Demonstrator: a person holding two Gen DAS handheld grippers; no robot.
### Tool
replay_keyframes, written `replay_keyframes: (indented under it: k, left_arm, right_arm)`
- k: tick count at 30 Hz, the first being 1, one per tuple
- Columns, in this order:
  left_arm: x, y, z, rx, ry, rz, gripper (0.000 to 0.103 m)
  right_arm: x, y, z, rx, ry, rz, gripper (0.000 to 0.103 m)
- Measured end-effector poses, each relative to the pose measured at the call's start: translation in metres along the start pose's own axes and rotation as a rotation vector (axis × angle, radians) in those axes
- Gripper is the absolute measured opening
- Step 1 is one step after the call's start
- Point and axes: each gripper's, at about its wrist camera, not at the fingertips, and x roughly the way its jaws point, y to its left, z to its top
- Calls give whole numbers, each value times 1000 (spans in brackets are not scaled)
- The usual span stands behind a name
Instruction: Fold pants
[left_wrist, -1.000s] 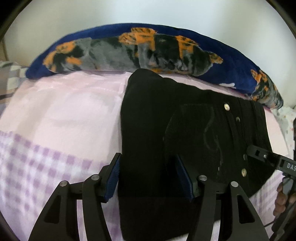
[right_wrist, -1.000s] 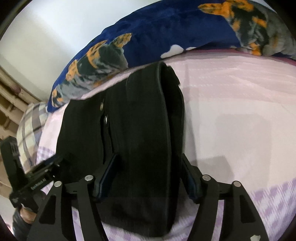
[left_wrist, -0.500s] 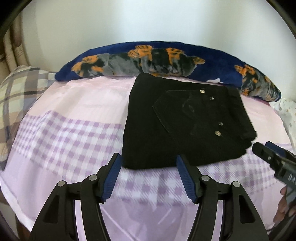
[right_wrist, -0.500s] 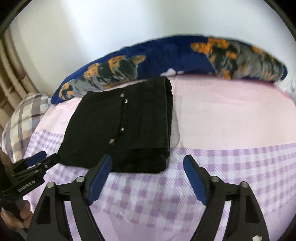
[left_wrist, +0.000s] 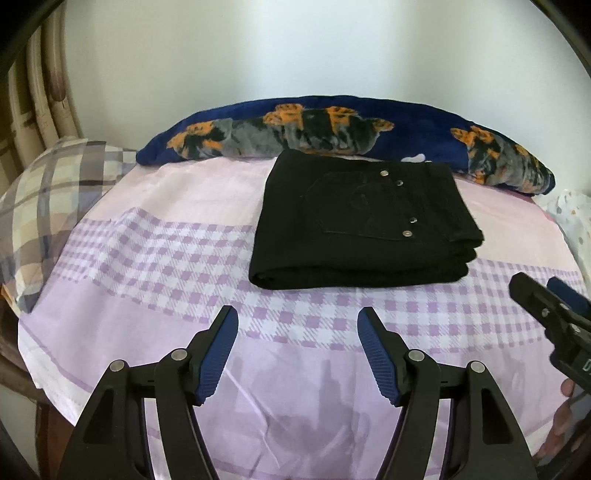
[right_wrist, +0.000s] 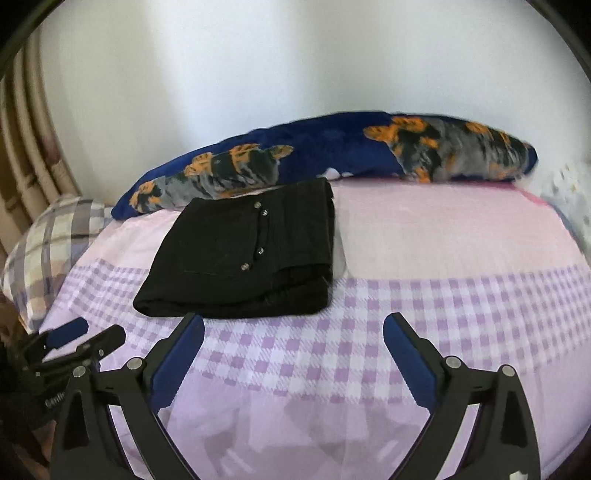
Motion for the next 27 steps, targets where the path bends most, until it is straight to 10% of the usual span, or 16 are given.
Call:
replay_keyframes:
  k: [27]
  left_arm:
    - [-10,-13,-17,11,-5,18,68]
  right_arm:
    - [-20,19,-13,-119,-38,-57,97]
